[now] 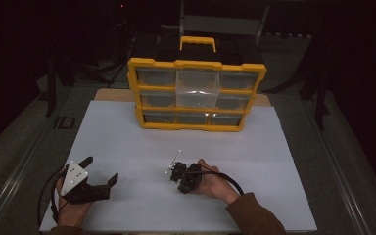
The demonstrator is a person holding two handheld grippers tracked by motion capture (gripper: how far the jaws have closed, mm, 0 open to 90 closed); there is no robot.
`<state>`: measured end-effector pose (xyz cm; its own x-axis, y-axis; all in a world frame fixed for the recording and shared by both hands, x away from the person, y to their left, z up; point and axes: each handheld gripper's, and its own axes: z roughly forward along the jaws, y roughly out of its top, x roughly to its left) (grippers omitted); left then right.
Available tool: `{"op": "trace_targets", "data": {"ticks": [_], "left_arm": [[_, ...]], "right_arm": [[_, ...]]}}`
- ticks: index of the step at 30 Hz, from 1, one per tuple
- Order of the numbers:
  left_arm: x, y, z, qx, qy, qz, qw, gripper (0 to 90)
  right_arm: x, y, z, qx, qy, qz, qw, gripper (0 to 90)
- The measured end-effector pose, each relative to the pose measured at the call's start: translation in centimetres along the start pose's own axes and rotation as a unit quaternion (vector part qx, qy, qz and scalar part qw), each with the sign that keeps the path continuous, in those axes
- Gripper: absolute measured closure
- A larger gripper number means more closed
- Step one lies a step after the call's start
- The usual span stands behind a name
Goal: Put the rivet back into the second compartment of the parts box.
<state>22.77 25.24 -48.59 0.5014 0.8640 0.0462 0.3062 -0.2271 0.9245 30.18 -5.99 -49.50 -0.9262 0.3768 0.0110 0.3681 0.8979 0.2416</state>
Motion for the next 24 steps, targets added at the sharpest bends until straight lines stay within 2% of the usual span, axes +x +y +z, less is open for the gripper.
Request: {"op": "trace_targets", "data": {"ticks": [4, 11, 18, 24], "left_arm": [[0.0, 0.0, 0.0, 0.000, 0.001, 0.000, 1.0000, 0.0], [0.0, 0.0, -0.1, 0.000, 0.001, 0.001, 1.0000, 0.0], [0.0, 0.0, 0.0, 0.000, 0.001, 0.001, 1.0000, 0.0], [0.0, 0.0, 0.0, 0.001, 0.001, 0.001, 1.0000, 0.0]], "right_arm": [[0.1, 0.4, 0.1, 0.013, 0.002, -0.006, 0.9999, 81.4], [-0.1, 0.4, 0.0, 0.017, 0.010, 0.001, 0.9998, 82.2], [-0.7, 0.5, -0.1, 0.023, 0.017, -0.005, 0.9996, 82.9], [-1.4, 0.7, -1.5, 0.007, 0.015, 0.003, 0.9999, 82.9]]}}
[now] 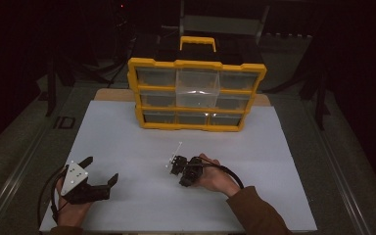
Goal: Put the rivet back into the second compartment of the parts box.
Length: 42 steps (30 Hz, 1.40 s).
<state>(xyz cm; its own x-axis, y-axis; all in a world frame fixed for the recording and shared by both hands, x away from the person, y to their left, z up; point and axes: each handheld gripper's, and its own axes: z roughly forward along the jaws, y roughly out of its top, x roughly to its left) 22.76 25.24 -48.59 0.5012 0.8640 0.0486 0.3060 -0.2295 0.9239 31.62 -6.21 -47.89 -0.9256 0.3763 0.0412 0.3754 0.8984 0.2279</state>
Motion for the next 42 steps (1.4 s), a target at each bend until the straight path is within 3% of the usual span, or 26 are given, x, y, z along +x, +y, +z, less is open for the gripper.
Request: {"op": "trace_targets", "data": {"ticks": [28, 42], "left_arm": [[0.0, 0.0, 0.0, -0.001, -0.002, 0.000, 1.0000, 0.0], [0.0, 0.0, 0.0, -0.001, -0.004, -0.001, 1.0000, 0.0]], "right_arm": [[-0.7, 1.3, -5.8, -0.027, 0.005, -0.015, 0.9995, 82.8], [-1.5, 2.0, -9.3, -0.052, -0.010, -0.018, 0.9985, 82.8]]}}
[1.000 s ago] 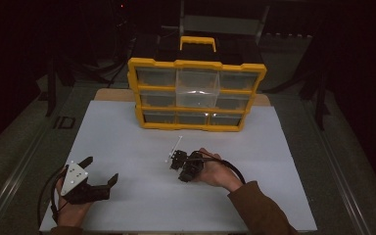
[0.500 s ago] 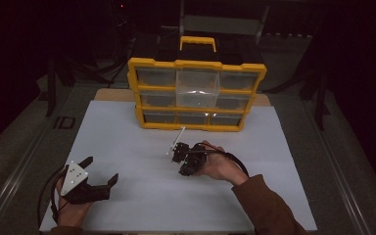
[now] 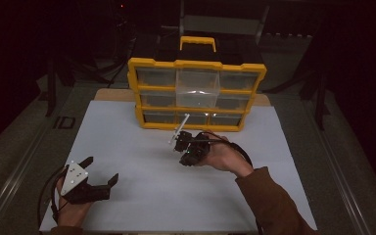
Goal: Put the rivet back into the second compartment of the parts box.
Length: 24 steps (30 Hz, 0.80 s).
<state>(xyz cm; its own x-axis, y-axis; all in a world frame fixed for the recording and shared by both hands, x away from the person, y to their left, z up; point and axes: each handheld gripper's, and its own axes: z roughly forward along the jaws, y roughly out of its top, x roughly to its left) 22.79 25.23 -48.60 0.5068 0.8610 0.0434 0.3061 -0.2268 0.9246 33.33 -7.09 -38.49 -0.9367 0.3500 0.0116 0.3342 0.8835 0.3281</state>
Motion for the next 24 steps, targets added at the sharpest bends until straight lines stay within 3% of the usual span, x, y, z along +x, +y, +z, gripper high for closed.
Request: {"op": "trace_targets", "data": {"ticks": [18, 24], "left_arm": [[0.0, 0.0, 0.0, -0.001, 0.001, 0.000, 1.0000, 0.0], [0.0, 0.0, 0.0, -0.001, 0.001, 0.001, 1.0000, 0.0]], "right_arm": [[-1.0, 1.2, -2.9, -0.015, -0.006, -0.001, 0.9999, 82.8], [-1.7, 1.4, -3.7, -0.009, -0.014, 0.001, 0.9999, 82.8]]}}
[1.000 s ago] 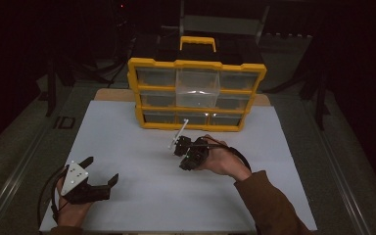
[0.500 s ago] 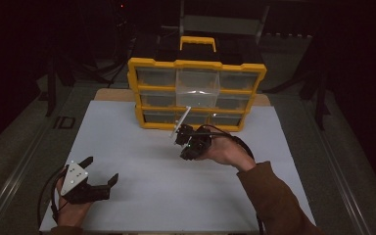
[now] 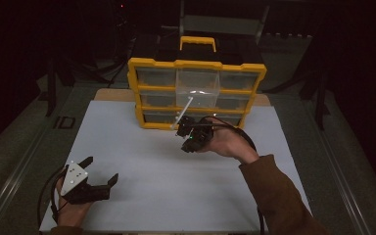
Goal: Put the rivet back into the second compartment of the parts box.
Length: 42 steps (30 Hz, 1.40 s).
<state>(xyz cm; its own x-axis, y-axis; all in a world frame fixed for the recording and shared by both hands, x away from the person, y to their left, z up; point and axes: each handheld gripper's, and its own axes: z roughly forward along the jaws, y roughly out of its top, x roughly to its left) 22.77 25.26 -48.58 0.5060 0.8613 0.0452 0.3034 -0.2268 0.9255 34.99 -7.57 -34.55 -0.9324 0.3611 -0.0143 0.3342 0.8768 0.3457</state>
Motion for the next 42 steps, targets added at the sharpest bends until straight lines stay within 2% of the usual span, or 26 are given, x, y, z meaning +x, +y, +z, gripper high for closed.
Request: {"op": "trace_targets", "data": {"ticks": [4, 17, 24, 33, 42], "left_arm": [[0.0, 0.0, 0.0, 0.000, 0.000, 0.000, 1.0000, 0.0], [0.0, 0.0, 0.0, -0.002, 0.001, 0.000, 1.0000, 0.0], [0.0, 0.0, 0.0, -0.002, 0.000, 0.000, 1.0000, 0.0], [-0.1, 0.0, 0.0, 0.000, -0.001, 0.000, 1.0000, 0.0], [0.0, 0.0, 0.0, -0.001, -0.001, 0.000, 1.0000, 0.0]], "right_arm": [[-0.5, 0.1, -0.7, -0.003, -0.001, 0.005, 1.0000, 82.8], [-1.3, 0.8, -2.9, -0.008, -0.004, -0.005, 0.9999, 82.8], [-1.7, 0.7, -3.8, 0.000, -0.010, -0.007, 0.9999, 82.8], [-2.2, 1.0, -5.4, -0.013, -0.003, 0.002, 0.9999, 82.8], [-2.7, 1.8, -6.7, -0.018, -0.003, -0.003, 0.9998, 82.8]]}}
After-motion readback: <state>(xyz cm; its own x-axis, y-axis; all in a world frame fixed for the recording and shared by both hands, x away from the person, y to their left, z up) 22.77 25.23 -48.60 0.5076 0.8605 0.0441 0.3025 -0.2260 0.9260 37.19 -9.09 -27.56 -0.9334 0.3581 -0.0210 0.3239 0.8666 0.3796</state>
